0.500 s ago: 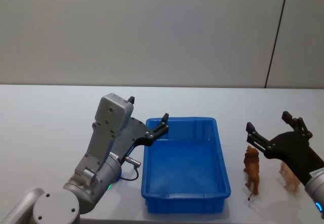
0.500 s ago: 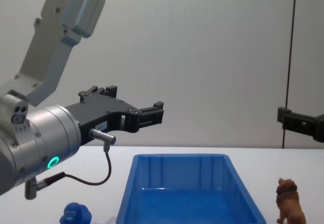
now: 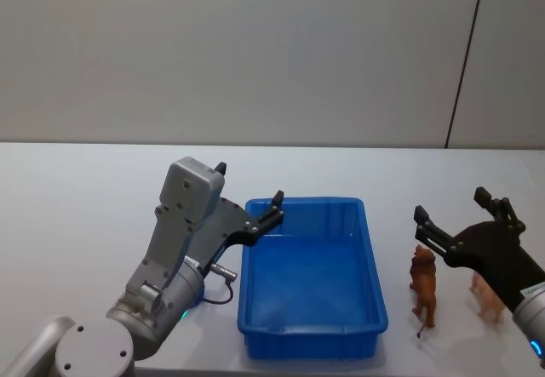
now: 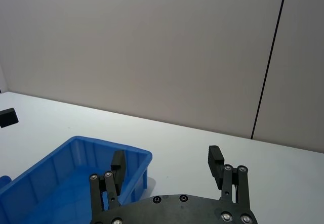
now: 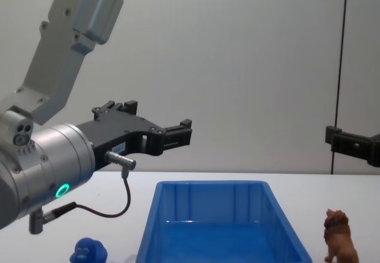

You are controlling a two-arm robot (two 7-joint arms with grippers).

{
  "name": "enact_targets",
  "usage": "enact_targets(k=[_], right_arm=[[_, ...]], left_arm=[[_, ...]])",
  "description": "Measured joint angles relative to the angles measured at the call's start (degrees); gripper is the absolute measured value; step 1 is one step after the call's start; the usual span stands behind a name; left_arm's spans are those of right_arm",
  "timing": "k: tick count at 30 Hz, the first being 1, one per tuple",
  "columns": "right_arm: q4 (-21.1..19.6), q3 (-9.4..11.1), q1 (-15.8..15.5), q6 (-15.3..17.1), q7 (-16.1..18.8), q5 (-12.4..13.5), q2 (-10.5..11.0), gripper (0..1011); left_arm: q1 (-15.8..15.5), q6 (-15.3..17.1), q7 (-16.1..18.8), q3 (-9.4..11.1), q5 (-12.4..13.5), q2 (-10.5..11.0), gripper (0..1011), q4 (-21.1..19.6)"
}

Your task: Pick up the two dolls from the table and place them into the box.

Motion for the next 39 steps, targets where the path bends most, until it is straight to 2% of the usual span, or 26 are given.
enact_targets(k=[14, 26, 30, 39], right_arm=[[0.16, 0.13, 0.11, 0.0, 0.09, 0.03, 0.09, 1001], [2.59, 2.01, 1.38, 0.71, 2.03, 1.39, 1.66, 1001], [3.48, 2.6, 1.78, 1.41, 2.48, 1.4, 2.21, 1001], [6.05, 3.94, 2.71, 5.23, 3.73, 0.37, 3.84, 1001]], left_arm=[[0.0, 0.0, 0.0, 0.0, 0.0, 0.0, 1002, 0.0], [0.0, 0.0, 0.0, 0.0, 0.0, 0.0, 1001, 0.0], [0.0, -0.01, 0.0, 0.0, 0.0, 0.0, 1002, 0.0], [0.0, -0.01, 0.0, 0.0, 0.0, 0.0, 1002, 0.0]])
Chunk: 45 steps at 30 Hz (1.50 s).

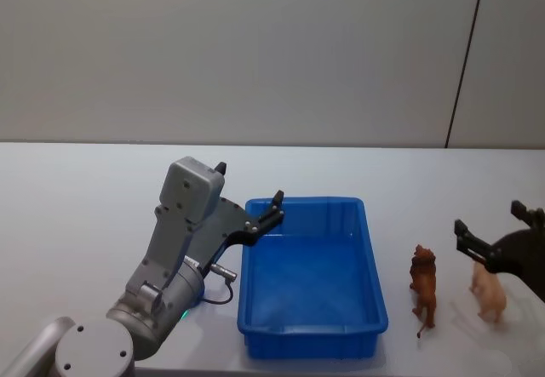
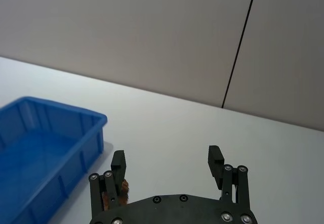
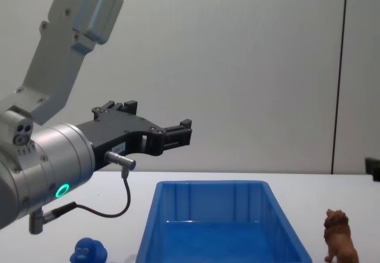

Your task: Pick up the two dolls from the table and place them into the box.

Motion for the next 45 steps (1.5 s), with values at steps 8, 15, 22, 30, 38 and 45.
enact_targets(k=[8, 15, 22, 30, 38, 45], right_arm=[[1.75, 0.64, 0.21, 3.01, 0.9, -1.18, 1.04, 1001], [2.69, 0.94, 0.11, 5.35, 1.3, -1.85, 1.57, 1001], [2.94, 1.03, -0.21, 8.38, 1.9, -2.04, 1.86, 1001], [3.03, 0.85, -0.41, 11.48, 2.8, -2.12, 1.86, 1001], [3.69, 0.26, -0.11, 14.74, 3.55, -2.44, 1.32, 1001], [4.65, -0.17, 0.57, 16.82, 3.65, -2.67, 0.64, 926]], left_arm=[[0.0, 0.0, 0.0, 0.0, 0.0, 0.0, 1002, 0.0], [0.0, 0.0, 0.0, 0.0, 0.0, 0.0, 1001, 0.0], [0.0, 0.0, 0.0, 0.0, 0.0, 0.0, 1001, 0.0], [0.0, 0.0, 0.0, 0.0, 0.0, 0.0, 1002, 0.0], [0.0, 0.0, 0.0, 0.0, 0.0, 0.0, 1002, 0.0], [0.0, 0.0, 0.0, 0.0, 0.0, 0.0, 1002, 0.0]])
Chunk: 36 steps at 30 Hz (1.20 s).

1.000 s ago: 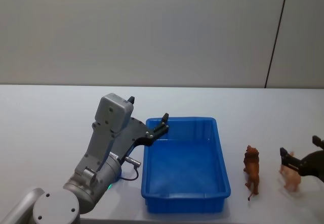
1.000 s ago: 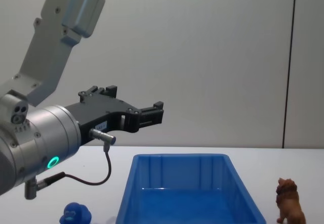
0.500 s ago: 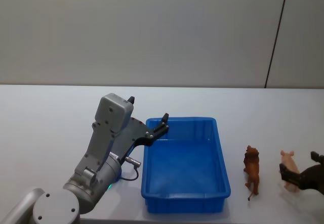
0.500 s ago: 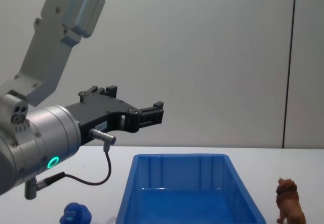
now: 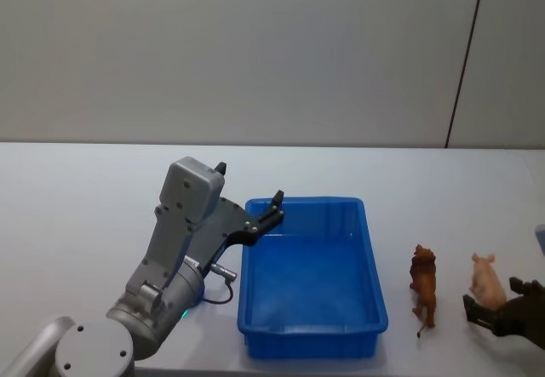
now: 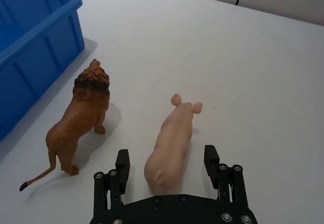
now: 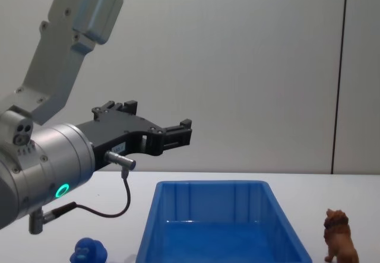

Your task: Pick up the two dolls from the table and place them into the box.

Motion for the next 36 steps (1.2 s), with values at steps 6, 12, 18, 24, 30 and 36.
enact_targets(k=[6, 12, 18, 24, 30, 36], right_arm=[[0.79, -0.22, 0.67, 1.44, -0.3, 0.0, -0.55, 780], [1.57, -0.27, 1.45, 2.66, -0.85, 0.44, -1.11, 603], [1.8, -0.18, 1.94, 2.87, -1.45, 1.14, -1.5, 408], [1.46, 0.11, 2.2, 1.44, -2.16, 1.95, -1.79, 383], [0.44, 0.4, 2.35, -1.18, -2.69, 2.86, -2.05, 382], [-1.5, 0.57, 2.44, -4.03, -2.61, 3.84, -2.35, 383]], left_arm=[[0.0, 0.0, 0.0, 0.0, 0.0, 0.0, 1002, 0.0], [0.0, 0.0, 0.0, 0.0, 0.0, 0.0, 1002, 0.0], [0.0, 0.0, 0.0, 0.0, 0.0, 0.0, 1002, 0.0], [0.0, 0.0, 0.0, 0.0, 0.0, 0.0, 1002, 0.0], [0.0, 0.0, 0.0, 0.0, 0.0, 0.0, 1002, 0.0], [0.0, 0.0, 0.0, 0.0, 0.0, 0.0, 1002, 0.0]])
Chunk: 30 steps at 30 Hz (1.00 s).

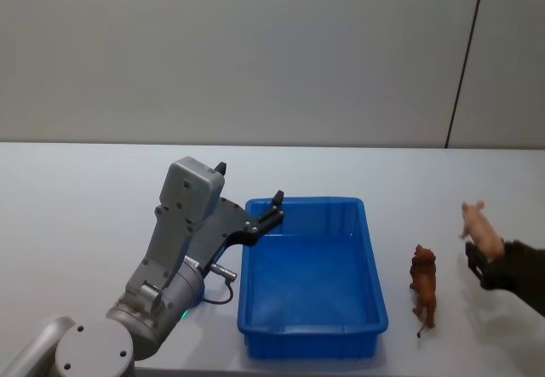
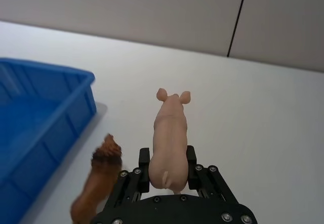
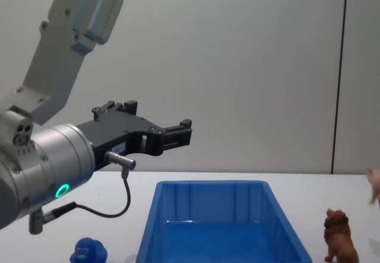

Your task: Pick up the two dolls from the table and place them into the box.

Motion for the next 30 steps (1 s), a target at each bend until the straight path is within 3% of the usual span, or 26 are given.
enact_targets(k=[5, 15, 30], right_arm=[[-2.42, -0.14, 0.18, -1.75, 1.15, 0.79, -0.37, 382], [-6.57, -1.49, 0.55, -1.66, 4.35, 1.12, -1.46, 382], [-10.11, -6.06, 2.02, 6.88, 8.11, -2.27, -5.15, 382]], left_arm=[[0.0, 0.0, 0.0, 0.0, 0.0, 0.0, 1002, 0.0], [0.0, 0.0, 0.0, 0.0, 0.0, 0.0, 1002, 0.0], [0.0, 0.0, 0.0, 0.0, 0.0, 0.0, 1002, 0.0]])
